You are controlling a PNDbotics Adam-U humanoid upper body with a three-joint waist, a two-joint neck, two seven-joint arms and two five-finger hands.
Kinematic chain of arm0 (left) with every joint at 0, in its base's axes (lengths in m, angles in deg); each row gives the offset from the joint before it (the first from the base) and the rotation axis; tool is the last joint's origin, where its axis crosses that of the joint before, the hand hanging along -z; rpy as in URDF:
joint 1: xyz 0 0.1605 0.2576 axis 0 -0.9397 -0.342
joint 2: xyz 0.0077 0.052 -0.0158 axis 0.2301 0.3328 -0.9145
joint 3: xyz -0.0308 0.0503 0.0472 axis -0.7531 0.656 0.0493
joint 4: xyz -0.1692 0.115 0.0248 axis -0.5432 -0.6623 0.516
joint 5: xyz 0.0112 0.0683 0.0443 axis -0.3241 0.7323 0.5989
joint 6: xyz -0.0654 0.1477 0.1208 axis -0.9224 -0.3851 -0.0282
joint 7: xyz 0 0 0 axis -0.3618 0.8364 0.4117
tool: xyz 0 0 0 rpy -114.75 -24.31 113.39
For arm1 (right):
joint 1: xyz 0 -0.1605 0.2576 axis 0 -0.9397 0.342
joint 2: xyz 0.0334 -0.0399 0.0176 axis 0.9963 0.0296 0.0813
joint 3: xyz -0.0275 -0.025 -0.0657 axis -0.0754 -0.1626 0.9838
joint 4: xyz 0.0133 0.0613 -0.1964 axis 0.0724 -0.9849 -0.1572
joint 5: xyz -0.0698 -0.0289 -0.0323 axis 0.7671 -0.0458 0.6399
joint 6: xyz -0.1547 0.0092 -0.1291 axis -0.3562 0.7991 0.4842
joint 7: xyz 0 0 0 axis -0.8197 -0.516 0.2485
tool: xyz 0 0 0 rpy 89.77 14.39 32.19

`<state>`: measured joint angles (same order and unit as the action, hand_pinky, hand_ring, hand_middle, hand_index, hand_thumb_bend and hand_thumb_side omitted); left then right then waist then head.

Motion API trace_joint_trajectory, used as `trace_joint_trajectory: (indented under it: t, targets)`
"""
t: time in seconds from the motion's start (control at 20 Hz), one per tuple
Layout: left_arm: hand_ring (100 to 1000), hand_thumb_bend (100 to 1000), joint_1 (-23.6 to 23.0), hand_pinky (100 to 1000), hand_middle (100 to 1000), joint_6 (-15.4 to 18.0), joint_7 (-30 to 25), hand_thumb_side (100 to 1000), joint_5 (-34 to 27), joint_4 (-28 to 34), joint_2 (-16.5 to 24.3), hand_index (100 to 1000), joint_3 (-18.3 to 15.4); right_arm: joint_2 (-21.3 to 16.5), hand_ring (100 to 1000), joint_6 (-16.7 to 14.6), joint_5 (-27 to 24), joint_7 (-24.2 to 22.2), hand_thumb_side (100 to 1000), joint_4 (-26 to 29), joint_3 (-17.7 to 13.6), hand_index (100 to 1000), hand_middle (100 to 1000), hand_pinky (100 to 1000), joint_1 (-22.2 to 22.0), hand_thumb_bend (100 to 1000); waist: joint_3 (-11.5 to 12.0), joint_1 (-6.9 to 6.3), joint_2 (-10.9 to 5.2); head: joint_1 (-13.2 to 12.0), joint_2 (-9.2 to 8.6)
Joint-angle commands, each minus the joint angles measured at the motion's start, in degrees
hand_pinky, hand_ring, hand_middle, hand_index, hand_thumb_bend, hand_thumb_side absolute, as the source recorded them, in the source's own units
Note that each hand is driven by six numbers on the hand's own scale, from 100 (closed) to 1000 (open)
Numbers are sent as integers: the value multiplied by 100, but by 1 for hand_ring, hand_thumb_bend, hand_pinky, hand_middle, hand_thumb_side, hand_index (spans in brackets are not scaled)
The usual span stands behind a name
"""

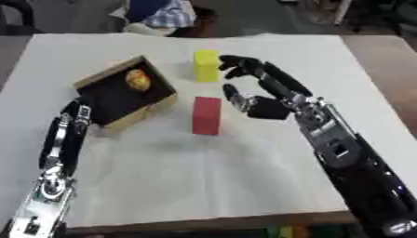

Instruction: Pick up objects on the table and place them in the box.

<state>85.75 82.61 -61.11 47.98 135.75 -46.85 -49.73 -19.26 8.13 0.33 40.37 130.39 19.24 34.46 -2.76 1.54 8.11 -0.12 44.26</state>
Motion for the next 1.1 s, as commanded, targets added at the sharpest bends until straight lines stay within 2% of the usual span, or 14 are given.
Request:
trace_joint_trajectory:
  t: [0.05, 0.2, 0.3, 0.4, 0.45, 0.75, 0.9, 1.1]
  targets:
    - [556, 100, 34, 619, 546, 7, -33, 918, 3, 74, 35, 756, 23, -2, 849, -286, 317, -299, 613, -280, 329, 1000, 898, 872, 324, 100, 11, -22, -138, 30, -14]
    - [556, 100, 37, 619, 545, 7, -39, 918, 1, 72, 33, 756, 28, 105, 885, -556, 675, -639, 544, -567, 505, 1000, 937, 882, 546, 100, 22, -30, -135, 44, -14]
    - [556, 100, 37, 619, 545, 6, -37, 919, 0, 72, 30, 756, 24, 255, 896, -797, 1289, -1099, 525, -629, 374, 1000, 946, 885, 605, 100, 21, -38, -130, 44, -14]
    - [556, 100, 37, 619, 545, 5, -36, 919, 0, 71, 30, 756, 24, 345, 905, -980, 1698, -1279, 485, -709, 262, 1000, 952, 889, 643, 100, 21, -40, -126, 45, -14]
    - [556, 100, 38, 619, 545, 5, -37, 919, 0, 70, 29, 756, 25, 374, 908, -1041, 1864, -1293, 493, -754, 225, 1000, 955, 889, 663, 100, 22, -41, -124, 47, -14]
    - [555, 100, 41, 619, 545, 6, -39, 920, -1, 66, 21, 756, 28, 522, 924, -1177, 2660, -913, 451, -877, 53, 1000, 964, 893, 731, 100, 28, -39, -119, 53, -14]
    - [555, 100, 44, 619, 545, 6, -39, 920, -2, 66, 20, 756, 27, 603, 923, -1150, 2903, -629, 433, -867, -42, 1000, 961, 893, 715, 100, 30, -43, -119, 57, -14]
    - [554, 100, 46, 619, 544, 6, -40, 919, -4, 66, 15, 756, 29, 716, 919, -1082, 3113, -415, 453, -1005, -143, 1000, 958, 892, 696, 100, 31, -47, -121, 62, -14]
